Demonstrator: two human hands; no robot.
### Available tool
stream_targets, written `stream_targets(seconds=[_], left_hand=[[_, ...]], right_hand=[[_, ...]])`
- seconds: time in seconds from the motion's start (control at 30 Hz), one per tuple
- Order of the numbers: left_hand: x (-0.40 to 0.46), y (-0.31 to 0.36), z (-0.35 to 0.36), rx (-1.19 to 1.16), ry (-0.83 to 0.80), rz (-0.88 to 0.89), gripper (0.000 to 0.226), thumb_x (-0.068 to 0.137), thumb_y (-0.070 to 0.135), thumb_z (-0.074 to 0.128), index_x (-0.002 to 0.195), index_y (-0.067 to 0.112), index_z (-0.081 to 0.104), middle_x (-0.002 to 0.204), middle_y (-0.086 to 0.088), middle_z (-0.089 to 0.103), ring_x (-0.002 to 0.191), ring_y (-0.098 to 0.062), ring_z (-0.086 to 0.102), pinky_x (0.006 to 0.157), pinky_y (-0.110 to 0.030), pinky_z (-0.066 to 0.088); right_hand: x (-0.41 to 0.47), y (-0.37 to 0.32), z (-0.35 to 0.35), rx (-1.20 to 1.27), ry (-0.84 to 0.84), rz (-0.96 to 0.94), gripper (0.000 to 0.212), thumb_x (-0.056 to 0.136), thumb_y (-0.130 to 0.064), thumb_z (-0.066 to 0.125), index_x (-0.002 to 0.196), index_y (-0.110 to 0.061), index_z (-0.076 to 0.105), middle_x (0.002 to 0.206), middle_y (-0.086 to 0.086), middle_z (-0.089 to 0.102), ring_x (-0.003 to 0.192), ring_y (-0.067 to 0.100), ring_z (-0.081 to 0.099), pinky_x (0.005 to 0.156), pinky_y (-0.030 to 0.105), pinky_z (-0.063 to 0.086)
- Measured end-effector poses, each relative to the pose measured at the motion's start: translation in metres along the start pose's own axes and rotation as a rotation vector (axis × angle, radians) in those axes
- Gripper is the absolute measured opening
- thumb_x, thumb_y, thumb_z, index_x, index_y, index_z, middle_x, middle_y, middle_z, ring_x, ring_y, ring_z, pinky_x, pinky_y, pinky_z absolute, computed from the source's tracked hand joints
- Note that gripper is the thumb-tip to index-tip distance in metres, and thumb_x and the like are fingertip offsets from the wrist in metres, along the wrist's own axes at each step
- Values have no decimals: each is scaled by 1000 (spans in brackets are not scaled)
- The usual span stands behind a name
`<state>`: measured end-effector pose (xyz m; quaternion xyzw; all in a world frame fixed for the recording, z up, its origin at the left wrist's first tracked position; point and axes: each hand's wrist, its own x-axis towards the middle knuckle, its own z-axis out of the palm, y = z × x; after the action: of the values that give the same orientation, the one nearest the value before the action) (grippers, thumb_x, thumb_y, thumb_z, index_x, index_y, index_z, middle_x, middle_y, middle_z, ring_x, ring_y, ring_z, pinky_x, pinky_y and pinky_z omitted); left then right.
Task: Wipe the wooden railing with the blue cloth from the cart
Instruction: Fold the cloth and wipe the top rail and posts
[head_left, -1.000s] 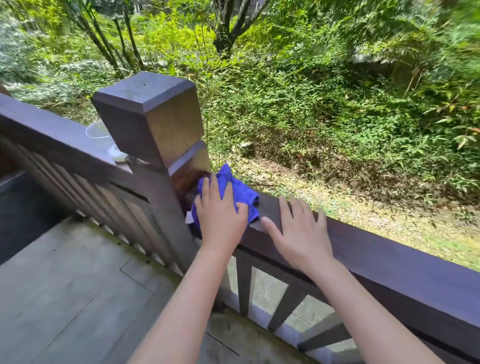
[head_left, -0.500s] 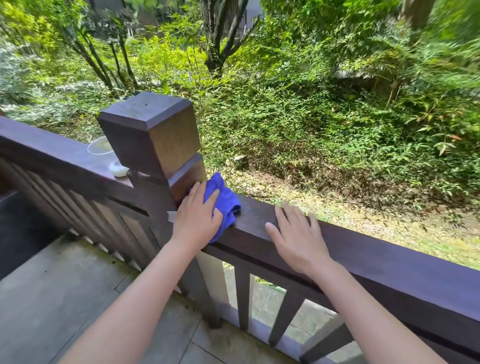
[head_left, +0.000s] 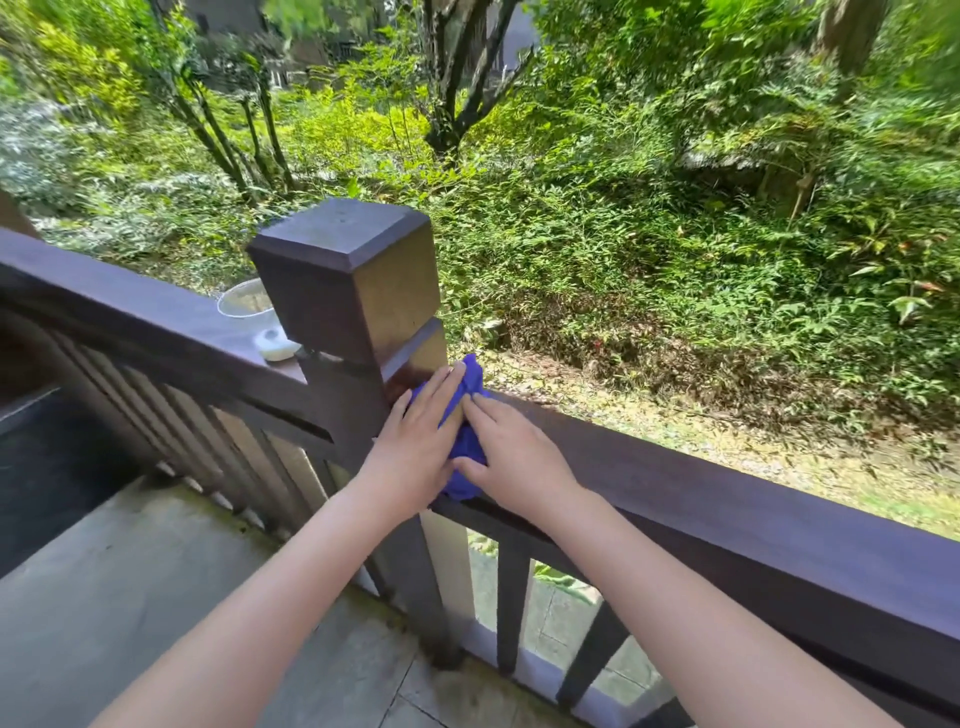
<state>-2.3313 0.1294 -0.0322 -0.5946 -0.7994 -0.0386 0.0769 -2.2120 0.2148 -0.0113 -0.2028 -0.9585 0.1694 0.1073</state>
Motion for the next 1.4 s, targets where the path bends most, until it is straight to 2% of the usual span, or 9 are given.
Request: stream_targets(seconds=[0.13, 0.4, 0.5, 0.57, 0.7, 0.87, 1.13, 1.3, 1.4], left_hand=[[-1, -3, -5, -214, 15, -92, 76, 83, 18, 62, 145, 15, 18, 158, -3, 14, 139, -22, 27, 111, -34, 30], [-9, -2, -15, -194, 47, -48, 54, 84, 5, 53, 135, 5, 38, 145, -13, 40, 133, -24, 38, 106, -37, 34], [-29, -1, -15, -182, 223, 63, 45, 61, -9, 71, 105, -8, 63, 107, -25, 67, 98, -33, 66, 72, -38, 58], [-47, -7, -9, -161, 230, 66, 41, 52, -7, 77, 92, -4, 67, 91, -19, 72, 81, -31, 70, 54, -33, 57], [-80, -21, -2, -233, -29, -138, 35, 84, 16, 55, 118, 18, 55, 116, 0, 62, 110, -23, 54, 82, -35, 47], [-109, -35, -26, -502, -137, -251, 31, 74, 22, 63, 104, 28, 63, 97, 6, 69, 91, -17, 61, 77, -34, 52], [-91, -29, -75, -671, -329, -121, 27, 67, 19, 61, 88, 35, 64, 87, 12, 72, 82, -6, 65, 68, -19, 52], [-60, 6, -99, -686, -267, -16, 25, 69, 17, 70, 93, 22, 66, 92, 5, 72, 86, -7, 66, 82, -27, 55], [-44, 43, -119, -595, -236, 91, 24, 70, 19, 71, 93, 20, 68, 92, 1, 72, 78, -7, 63, 71, -13, 49]], right_hand=[[11, -3, 15, -15, -12, 85, 65, 84, -23, 58, 139, -8, 27, 140, 8, 45, 130, 26, 39, 100, 42, 42], [1, -8, 16, -61, 110, 32, 21, 82, -9, 48, 100, -6, 58, 103, 8, 62, 103, 29, 51, 76, 42, 47], [-9, -12, 19, -88, 133, 3, 20, 85, -8, 42, 96, -7, 58, 98, 9, 63, 99, 29, 51, 75, 43, 46], [-15, -17, 24, -94, 109, -38, 20, 85, -10, 42, 96, -7, 59, 96, 10, 63, 98, 28, 50, 75, 43, 46], [-29, -35, 41, -87, -51, -101, 18, 84, -12, 45, 92, -7, 60, 90, 12, 63, 93, 30, 52, 74, 43, 44], [-34, -52, 38, 74, -108, -80, 23, 80, -23, 55, 101, -18, 66, 96, 3, 65, 95, 22, 57, 73, 34, 47], [-46, -53, -24, 179, -142, -75, 14, 73, -22, 65, 84, -18, 71, 76, -1, 68, 72, 14, 57, 66, 34, 47], [-69, -29, -65, 161, -54, 45, 13, 72, -20, 68, 85, -20, 67, 68, -12, 58, 62, 4, 51, 56, 14, 38], [-95, -15, -98, 128, -42, 107, 11, 72, -19, 69, 81, -22, 65, 68, -12, 57, 62, -2, 50, 53, 10, 37]])
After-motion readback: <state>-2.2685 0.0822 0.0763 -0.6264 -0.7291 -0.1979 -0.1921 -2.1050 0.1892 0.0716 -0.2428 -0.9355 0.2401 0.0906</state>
